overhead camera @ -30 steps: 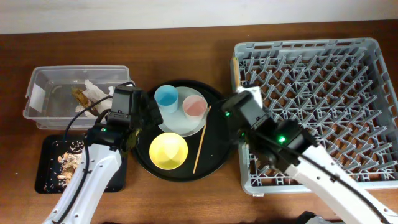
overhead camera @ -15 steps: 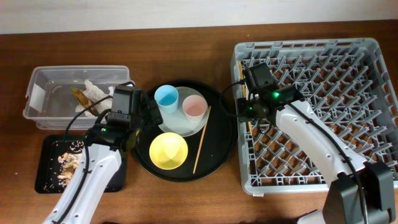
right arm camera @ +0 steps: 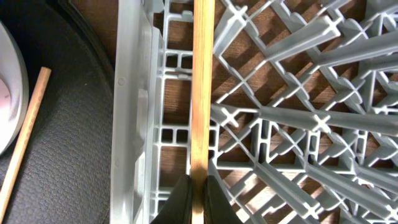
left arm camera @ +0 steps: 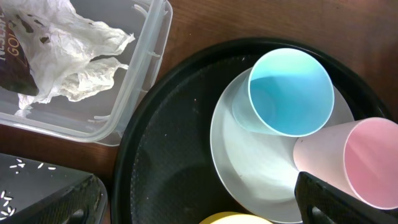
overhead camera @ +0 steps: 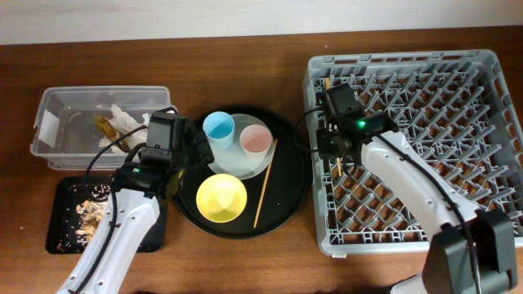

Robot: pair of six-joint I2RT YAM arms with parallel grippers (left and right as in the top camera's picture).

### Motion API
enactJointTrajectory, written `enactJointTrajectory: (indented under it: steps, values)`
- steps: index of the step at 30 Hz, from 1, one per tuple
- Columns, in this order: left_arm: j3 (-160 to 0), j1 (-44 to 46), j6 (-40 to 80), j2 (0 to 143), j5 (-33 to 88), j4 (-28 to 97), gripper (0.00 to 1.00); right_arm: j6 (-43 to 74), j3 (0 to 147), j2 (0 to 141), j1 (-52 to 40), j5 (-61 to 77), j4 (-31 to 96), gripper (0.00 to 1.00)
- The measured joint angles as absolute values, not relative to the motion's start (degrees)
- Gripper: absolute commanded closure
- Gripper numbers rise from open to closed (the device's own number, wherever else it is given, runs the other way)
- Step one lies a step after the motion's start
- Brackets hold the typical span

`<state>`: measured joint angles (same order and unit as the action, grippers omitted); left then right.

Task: Sort waste into correct bins and load items into the dishwasher rack
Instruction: 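Return the right gripper to the tray and grasp the second chopstick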

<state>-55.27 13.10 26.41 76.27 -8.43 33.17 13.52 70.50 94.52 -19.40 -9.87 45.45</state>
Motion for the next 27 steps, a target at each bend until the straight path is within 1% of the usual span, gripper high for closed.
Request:
enactJointTrajectory:
  steps: [5, 6, 7, 8, 9, 13, 15, 16, 17, 18, 19, 21, 22, 23, 24, 25, 26, 27]
  values:
    - [-55.27, 13.10, 26.44, 76.27, -8.43, 33.19, 0.01, 13.52, 70.50, 97.78, -19.40, -10.09, 42.81, 0.94]
    - [-55.27, 13.10, 26.41, 76.27, -8.43, 33.19, 0.01, 13.54, 70.50, 97.78, -19.40, -10.09, 42.78, 0.88]
    - [-55.27, 13.10, 26.44, 76.27, -8.43, 33.19, 0.01, 13.52, 70.50, 97.89, -19.40, -10.09, 42.78, 0.85]
    - [-55.27, 13.10, 26.41, 76.27, -8.43, 33.19, 0.01, 13.52, 70.50, 98.24, -19.40, -10.20, 42.76, 0.71]
    - [-55.27, 13.10, 26.41, 76.27, -8.43, 33.19, 0.01, 13.54, 70.50, 98.94, -19.40, -10.28, 42.76, 0.67]
    - [-55.27, 13.10, 26.41, 76.27, -8.43, 33.19, 0.01, 13.56, 70.52, 99.09, -19.40, -10.31, 43.48, 0.67]
    - [-55.27, 13.10, 26.41, 76.27, -8.43, 33.12, 0.01, 13.52, 74.37, 98.21, -19.40, -8.62, 50.81, 0.67]
    - [-55.27, 13.10, 26.41, 76.27, -8.40, 33.19, 0.01, 13.54, 77.78, 96.23, -19.42, -4.21, 55.29, 0.67]
    - [-55.27, 13.10, 26.41, 76.27, -8.43, 33.17, 0.01, 13.54, 80.86, 93.14, -19.42, 2.70, 57.54, 0.44]
    - [-55.27, 13.10, 26.41, 76.27, -8.43, 33.19, 0.01, 13.54, 81.73, 91.39, -19.40, 10.11, 58.41, 0.03]
    - [-55.27, 13.10, 26.44, 76.27, -8.43, 33.19, 0.01, 15.75, 81.89, 91.07, -19.35, 20.27, 58.59, 0.02]
    - [-55.27, 13.10, 26.41, 76.27, -8.43, 33.19, 0.01, 18.92, 81.87, 91.18, -19.35, 28.56, 58.98, 0.02]
    - [-55.27, 13.10, 26.41, 76.27, -8.43, 33.19, 0.01, 19.79, 81.87, 91.29, -19.35, 30.76, 59.75, 0.36]
    - [-55.27, 13.10, 26.41, 76.27, -8.40, 33.17, 0.01, 21.30, 81.65, 91.68, -19.68, 33.58, 61.54, 0.47]
    - [-55.27, 13.10, 26.41, 76.27, -8.43, 33.17, 0.01, 22.15, 81.01, 91.70, -20.16, 33.65, 61.98, 0.49]
    - [-55.27, 13.10, 26.41, 76.27, -8.43, 33.17, 0.01, 26.81, 79.46, 91.92, -23.03, 30.52, 61.65, 0.53]
    - [-55.27, 13.10, 26.44, 76.27, -8.43, 33.19, 0.01, 33.01, 77.54, 92.14, -27.99, 24.45, 60.88, 0.55]
    - [-55.27, 13.10, 26.41, 76.27, -8.43, 33.19, 0.01, 37.45, 76.51, 92.12, -30.46, 20.18, 58.04, 0.59]
